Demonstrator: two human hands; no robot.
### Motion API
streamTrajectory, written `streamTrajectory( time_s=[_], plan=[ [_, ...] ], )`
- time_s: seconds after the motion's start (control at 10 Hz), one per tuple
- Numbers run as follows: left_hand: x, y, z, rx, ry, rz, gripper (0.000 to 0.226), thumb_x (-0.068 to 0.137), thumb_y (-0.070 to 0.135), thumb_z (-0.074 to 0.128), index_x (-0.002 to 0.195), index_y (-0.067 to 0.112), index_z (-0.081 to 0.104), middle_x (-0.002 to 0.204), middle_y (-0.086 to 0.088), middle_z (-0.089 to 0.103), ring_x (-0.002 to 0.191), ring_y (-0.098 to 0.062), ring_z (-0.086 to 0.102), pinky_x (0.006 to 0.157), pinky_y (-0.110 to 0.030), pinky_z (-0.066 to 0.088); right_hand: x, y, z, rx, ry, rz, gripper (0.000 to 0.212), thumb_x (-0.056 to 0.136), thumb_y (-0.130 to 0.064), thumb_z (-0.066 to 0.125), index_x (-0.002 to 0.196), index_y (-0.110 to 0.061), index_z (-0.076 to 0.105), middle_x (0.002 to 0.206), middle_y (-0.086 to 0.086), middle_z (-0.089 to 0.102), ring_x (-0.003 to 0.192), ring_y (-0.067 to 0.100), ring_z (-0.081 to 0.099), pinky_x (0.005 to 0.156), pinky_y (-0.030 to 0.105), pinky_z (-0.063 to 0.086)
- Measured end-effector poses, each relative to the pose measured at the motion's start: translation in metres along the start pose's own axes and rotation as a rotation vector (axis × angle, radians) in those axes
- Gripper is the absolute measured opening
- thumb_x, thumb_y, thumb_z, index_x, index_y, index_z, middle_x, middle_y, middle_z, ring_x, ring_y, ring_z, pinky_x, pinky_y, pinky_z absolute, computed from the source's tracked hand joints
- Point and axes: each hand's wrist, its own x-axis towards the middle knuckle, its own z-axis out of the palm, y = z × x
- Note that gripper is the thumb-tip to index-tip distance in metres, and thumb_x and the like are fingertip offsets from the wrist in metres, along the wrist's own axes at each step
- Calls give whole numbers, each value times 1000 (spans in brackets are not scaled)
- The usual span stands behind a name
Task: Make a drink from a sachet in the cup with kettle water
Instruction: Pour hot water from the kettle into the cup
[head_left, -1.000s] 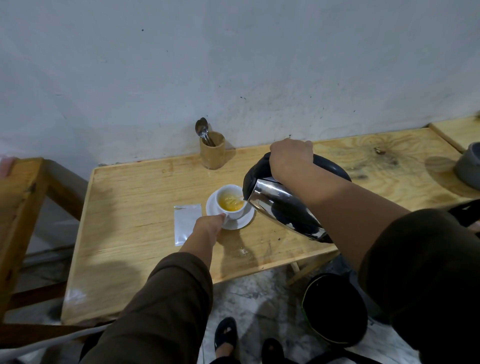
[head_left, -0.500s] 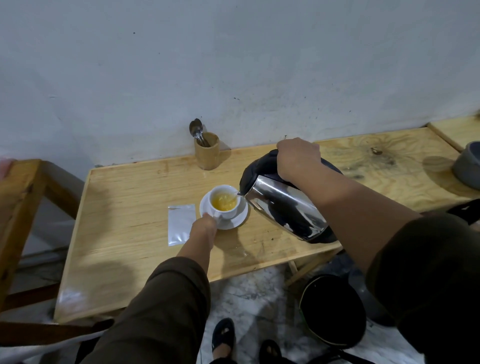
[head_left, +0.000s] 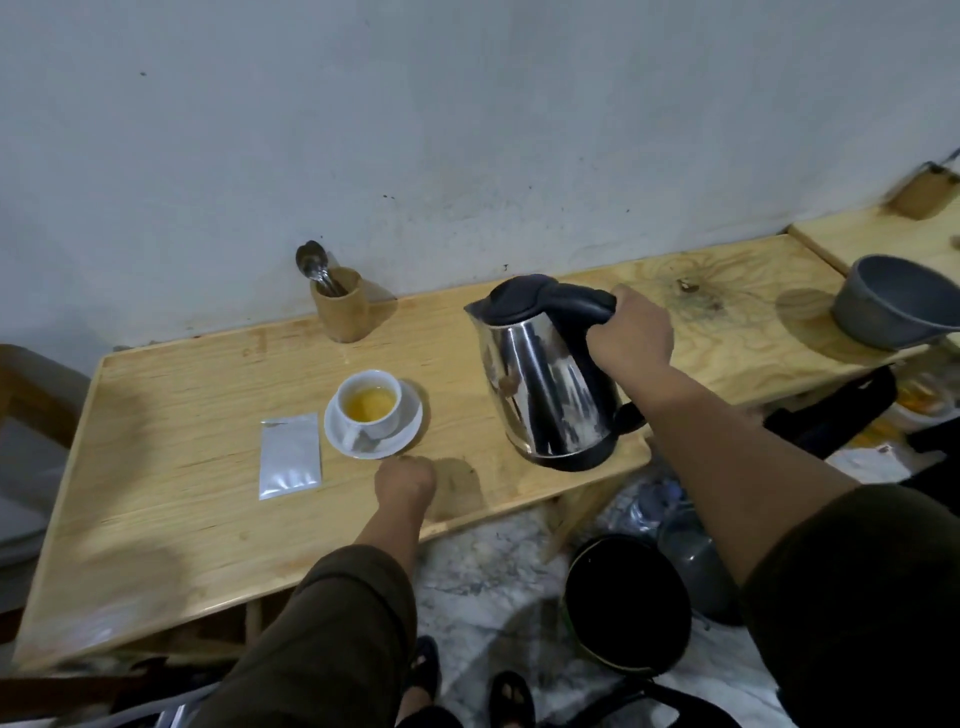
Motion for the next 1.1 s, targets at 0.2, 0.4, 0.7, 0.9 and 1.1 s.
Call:
streamTrajectory(
  time_s=[0.2, 0.4, 0.7, 0.9, 1.1],
  plan=[
    [4, 8, 45, 415, -68, 208, 48, 100, 22, 30, 141, -1, 38, 150, -19, 37, 139, -33, 35, 116, -37, 29, -10, 48, 7, 298, 121, 228, 19, 79, 3, 48, 92, -11, 51, 81, 3, 54, 80, 27, 54, 87, 43, 53],
    [4, 11, 66, 584, -106, 180, 54, 95, 25, 43, 144, 4, 36, 156, -19, 20, 143, -39, 22, 119, -45, 22, -17, 70, 20, 523, 201, 360, 24, 79, 5, 47, 88, -17, 49, 98, 10, 61, 82, 28, 59, 74, 34, 52],
    [16, 13, 72, 728, -195, 157, 65, 100, 29, 30, 153, 4, 3, 161, -20, -11, 147, -47, -4, 122, -47, 7, -18, 83, 28, 516, 215, 346, 21, 78, 4, 51, 89, -13, 52, 98, 13, 62, 83, 28, 58, 69, 29, 44],
    [18, 13, 73, 775, -213, 156, 67, 101, 31, 30, 152, 1, 1, 160, -22, -11, 147, -47, -3, 121, -47, 7, -26, 83, 38, 487, 222, 320, 23, 72, 7, 51, 88, -10, 53, 95, 14, 62, 84, 31, 59, 68, 32, 49],
    [21, 7, 68, 744, -227, 176, 61, 100, 29, 31, 151, 1, 11, 160, -22, -2, 145, -47, 6, 120, -49, 14, -37, 91, 42, 510, 203, 331, 19, 77, 4, 53, 86, -13, 50, 97, 14, 61, 84, 29, 60, 70, 30, 50]
  ],
)
